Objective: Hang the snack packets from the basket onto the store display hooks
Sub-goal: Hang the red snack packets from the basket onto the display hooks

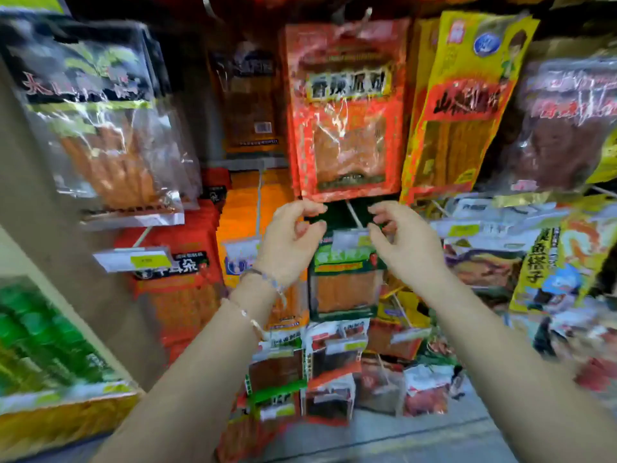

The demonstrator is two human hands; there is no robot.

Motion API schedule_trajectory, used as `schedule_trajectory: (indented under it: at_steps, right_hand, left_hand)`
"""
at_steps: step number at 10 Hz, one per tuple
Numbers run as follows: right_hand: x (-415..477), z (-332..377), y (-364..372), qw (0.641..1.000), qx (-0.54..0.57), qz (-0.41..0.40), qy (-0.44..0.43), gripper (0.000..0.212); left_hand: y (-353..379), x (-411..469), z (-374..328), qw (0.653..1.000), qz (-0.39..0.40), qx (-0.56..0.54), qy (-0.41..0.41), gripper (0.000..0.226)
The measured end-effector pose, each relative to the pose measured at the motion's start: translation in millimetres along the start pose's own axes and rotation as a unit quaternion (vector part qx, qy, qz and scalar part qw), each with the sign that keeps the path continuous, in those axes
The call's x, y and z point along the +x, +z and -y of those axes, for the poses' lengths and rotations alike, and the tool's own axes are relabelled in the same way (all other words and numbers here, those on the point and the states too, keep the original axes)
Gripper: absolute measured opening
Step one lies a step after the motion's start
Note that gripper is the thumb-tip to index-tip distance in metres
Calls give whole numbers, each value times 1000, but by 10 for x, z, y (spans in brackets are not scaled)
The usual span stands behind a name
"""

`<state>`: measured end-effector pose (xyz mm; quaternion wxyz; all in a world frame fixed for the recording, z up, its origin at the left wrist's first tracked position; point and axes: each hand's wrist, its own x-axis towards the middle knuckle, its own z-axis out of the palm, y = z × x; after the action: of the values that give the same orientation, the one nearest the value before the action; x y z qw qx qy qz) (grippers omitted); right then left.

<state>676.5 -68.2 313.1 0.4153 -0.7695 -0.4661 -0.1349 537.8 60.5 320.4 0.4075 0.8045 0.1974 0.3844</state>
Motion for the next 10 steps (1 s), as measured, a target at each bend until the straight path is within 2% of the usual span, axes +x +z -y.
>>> schedule_trajectory:
  at_steps: [1,2,3,4,5,6,7,8,9,10]
  right_hand:
    - [-845,-144,227,993,30,62,96,26]
    - [-1719,-242,516,958,44,205,195,26]
    - [-2548,-333,717,877,15,360,317,26]
    - [-3375,-400,801,795,20,440,418,25]
    - [-4056,-374,703,689,56,502,520,12]
    - [-4572,-407,624,655,10,617,437,16]
    - [-4753,-333,628,655,-27,700,282,12]
    - [-4762,-233,787,632,-28,731,255,17]
    - [-4698,-25,1135,606,-25,749,268,20]
    - [-4660,310,1510,620,-35,755,210,22]
  left_hand:
    - [14,-753,372,995,60,-49,-70,15]
    - [85,-1577,845,968,127,-17,-215,13]
    - [122,-2549,1266,885,171,39,-431,28]
    - [75,-3495,1354,804,174,48,-566,32]
    - [57,-4594,1275,744,132,16,-655,23]
    - [21,-5322,1014,692,84,42,-716,13]
    - [-36,-5834,811,659,39,44,-750,14]
    - [-148,-6151,715,643,-47,27,-764,18]
    - [-309,-6439,627,626,-125,4,-770,17]
    - [-501,-6751,584,603,-182,-19,-776,14]
